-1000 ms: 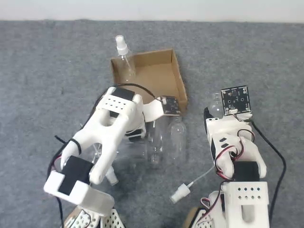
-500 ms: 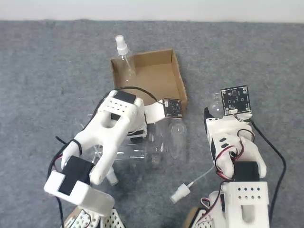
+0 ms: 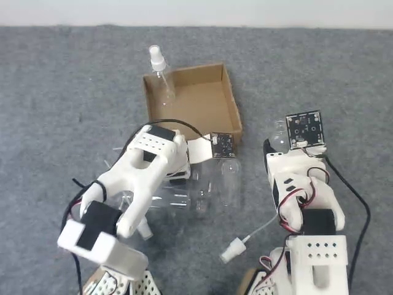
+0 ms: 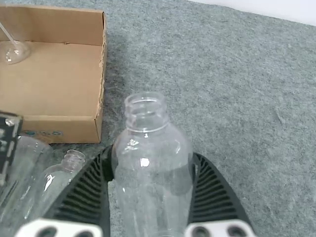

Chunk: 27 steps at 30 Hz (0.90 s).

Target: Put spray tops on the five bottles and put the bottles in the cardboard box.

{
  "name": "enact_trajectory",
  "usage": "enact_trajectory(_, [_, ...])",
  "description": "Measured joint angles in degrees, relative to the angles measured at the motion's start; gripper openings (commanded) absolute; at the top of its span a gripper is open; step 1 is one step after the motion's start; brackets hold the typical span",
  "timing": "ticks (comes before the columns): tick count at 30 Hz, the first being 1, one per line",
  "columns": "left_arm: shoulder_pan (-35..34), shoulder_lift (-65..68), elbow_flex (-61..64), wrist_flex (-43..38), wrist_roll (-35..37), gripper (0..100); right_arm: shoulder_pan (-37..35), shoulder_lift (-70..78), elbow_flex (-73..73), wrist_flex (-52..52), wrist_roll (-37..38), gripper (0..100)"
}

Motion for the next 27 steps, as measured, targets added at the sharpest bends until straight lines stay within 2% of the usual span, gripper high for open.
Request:
enact_trajectory(6, [0.3, 7.4, -8.2, 6.9, 0.0, 8, 0.0, 0.0, 0.0, 0.0, 0.0, 0.9])
enact_trajectory(12, [0.5, 8.8, -10.2, 11.5, 0.0, 2, 0.0, 0.0, 0.0, 0.0, 0.0, 0.9])
enact_trajectory(16, [0.4, 8.8, -10.5, 13.5, 0.0, 1, 0.0, 0.0, 0.0, 0.0, 0.0, 0.8])
enact_trajectory(21, [0.4, 9.4, -14.6, 20.1, 0.3, 1, 0.0, 0.0, 0.0, 0.0, 0.0, 0.7])
enact_trajectory(27, [-0.4, 9.4, -23.0, 28.2, 5.4, 1, 0.0, 0.0, 0.0, 0.0, 0.0, 0.7])
